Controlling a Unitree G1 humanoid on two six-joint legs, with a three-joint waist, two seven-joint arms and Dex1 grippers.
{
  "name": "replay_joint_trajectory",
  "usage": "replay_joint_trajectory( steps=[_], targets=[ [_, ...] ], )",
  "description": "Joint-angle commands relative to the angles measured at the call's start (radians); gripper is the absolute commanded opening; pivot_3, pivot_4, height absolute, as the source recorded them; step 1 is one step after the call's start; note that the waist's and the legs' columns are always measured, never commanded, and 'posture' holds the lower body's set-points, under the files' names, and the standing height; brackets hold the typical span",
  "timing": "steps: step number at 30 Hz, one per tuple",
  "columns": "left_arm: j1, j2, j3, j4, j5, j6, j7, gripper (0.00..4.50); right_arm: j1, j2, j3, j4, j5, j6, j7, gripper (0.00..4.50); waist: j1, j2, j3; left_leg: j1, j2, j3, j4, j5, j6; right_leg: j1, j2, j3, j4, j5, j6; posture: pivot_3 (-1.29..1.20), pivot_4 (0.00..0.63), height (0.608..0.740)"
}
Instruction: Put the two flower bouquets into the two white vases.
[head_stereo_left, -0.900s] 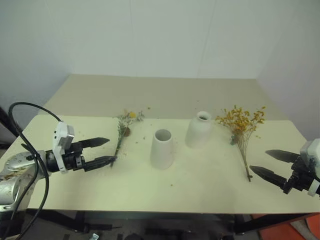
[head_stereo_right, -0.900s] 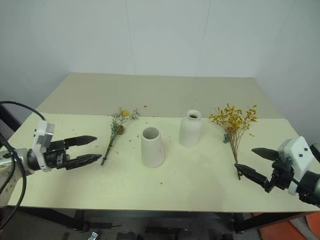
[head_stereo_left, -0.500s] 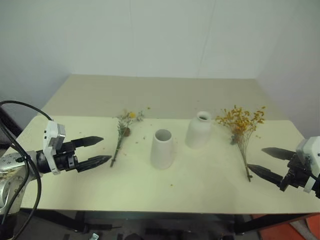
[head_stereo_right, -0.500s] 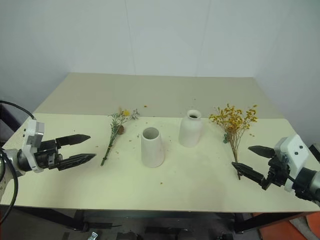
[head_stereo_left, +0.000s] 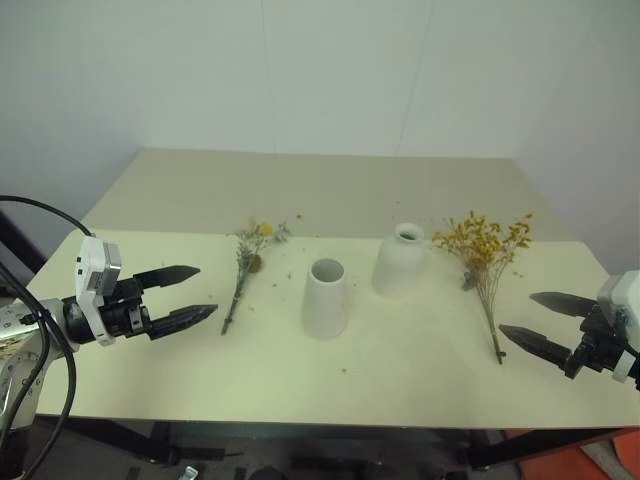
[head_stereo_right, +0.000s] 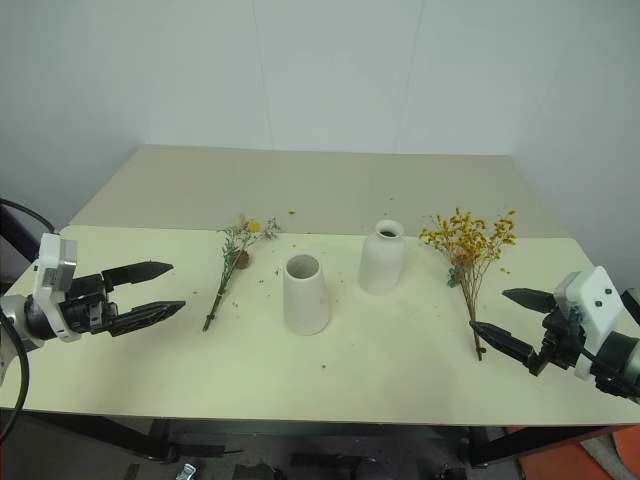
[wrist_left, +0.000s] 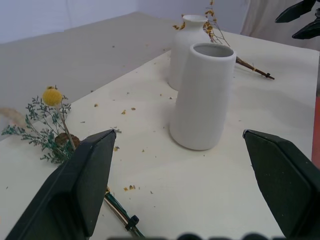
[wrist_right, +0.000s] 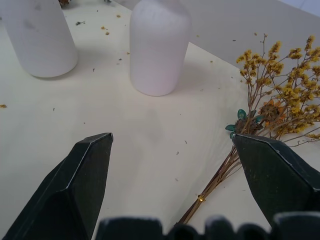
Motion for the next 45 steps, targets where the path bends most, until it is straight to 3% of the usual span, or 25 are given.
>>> replay_joint_trajectory(
  steps=[1, 4, 7, 11, 14, 16, 21, 29, 35, 45],
  targets=[
    [-0.111, -0.004, -0.026, -0.032, -0.017, -0.004, 0.036, 4.46, -0.011, -0.015, -0.023, -0.026, -0.015, 0.011, -0.044, 4.50, 0.004, 0.000, 0.000, 0.000, 0.000, 0.000, 0.000, 0.000, 0.000, 0.000, 0.000, 0.000, 0.000, 0.000, 0.000, 0.00, 0.150, 0.740],
    [-0.338, -0.089, -0.055, -0.095, -0.059, 0.063, 0.251, 4.46, -0.020, -0.012, -0.005, -0.048, -0.030, 0.036, -0.096, 4.50, 0.014, -0.001, 0.000, -0.001, -0.001, -0.001, 0.001, 0.000, 0.000, 0.001, 0.000, -0.002, 0.000, 0.001, 0.001, 0.00, 0.150, 0.740],
    [-0.450, -0.097, -0.170, -0.158, 0.086, 0.019, 0.319, 4.46, -0.029, 0.018, 0.009, -0.095, -0.076, 0.042, -0.194, 4.50, 0.010, -0.001, 0.000, -0.002, -0.001, -0.002, 0.002, 0.000, 0.000, 0.001, -0.001, -0.001, -0.001, 0.002, 0.000, 0.00, 0.150, 0.740],
    [-0.642, -0.134, -0.345, -0.051, 0.068, 0.034, 0.123, 4.46, -0.090, -0.023, 0.070, -0.122, -0.107, 0.198, -0.310, 4.50, -0.003, 0.001, -0.001, -0.001, -0.002, 0.000, 0.001, -0.002, -0.002, 0.000, 0.000, 0.001, 0.000, 0.004, -0.003, 0.00, 0.150, 0.740],
    [-0.752, -0.197, -0.422, 0.079, 0.050, 0.032, -0.032, 4.46, -0.230, -0.076, 0.144, -0.059, -0.060, 0.374, -0.326, 4.50, -0.012, 0.001, -0.001, -0.001, -0.002, 0.001, 0.001, -0.002, -0.001, 0.000, 0.000, 0.002, 0.000, 0.003, -0.002, 0.00, 0.150, 0.740],
    [-0.806, -0.225, -0.503, 0.165, 0.113, -0.019, -0.133, 4.46, -0.330, -0.099, 0.218, -0.016, -0.070, 0.456, -0.348, 4.50, -0.020, 0.001, -0.001, 0.000, -0.002, 0.000, 0.001, -0.002, -0.001, 0.001, 0.001, 0.002, 0.000, 0.002, -0.001, 0.00, 0.150, 0.740],
    [-0.881, -0.279, -0.626, 0.330, 0.257, -0.148, -0.271, 4.46, -0.539, -0.113, 0.362, 0.089, -0.077, 0.615, -0.367, 4.50, -0.026, 0.001, -0.001, -0.003, -0.002, 0.000, 0.001, -0.002, -0.001, -0.002, 0.001, 0.002, 0.000, 0.003, -0.004, 0.00, 0.150, 0.740],
    [-0.935, -0.394, -0.639, 0.449, 0.311, -0.210, -0.325, 4.46, -0.788, -0.076, 0.534, 0.348, -0.155, 0.699, -0.389, 4.50, -0.022, 0.001, -0.001, -0.019, -0.002, -0.001, 0.005, -0.002, 0.000, -0.018, 0.000, 0.002, 0.003, 0.004, -0.004, 0.00, 0.150, 0.740],
    [-0.908, -0.428, -0.609, 0.404, 0.304, -0.204, -0.301, 4.46, -0.829, -0.033, 0.588, 0.447, -0.194, 0.702, -0.394, 4.50, -0.022, 0.001, -0.001, -0.019, -0.003, -0.001, 0.005, -0.002, 0.000, -0.019, 0.000, 0.002, 0.003, 0.005, -0.004, 0.00, 0.150, 0.740],
    [-0.867, -0.428, -0.578, 0.348, 0.302, -0.179, -0.266, 4.46, -0.942, 0.068, 0.646, 0.715, -0.285, 0.550, -0.371, 4.50, -0.029, 0.002, -0.001, -0.016, -0.003, 0.000, 0.008, -0.002, 0.000, -0.019, 0.000, 0.004, 0.010, 0.005, -0.003, 0.00, 0.150, 0.740]
  ],
)
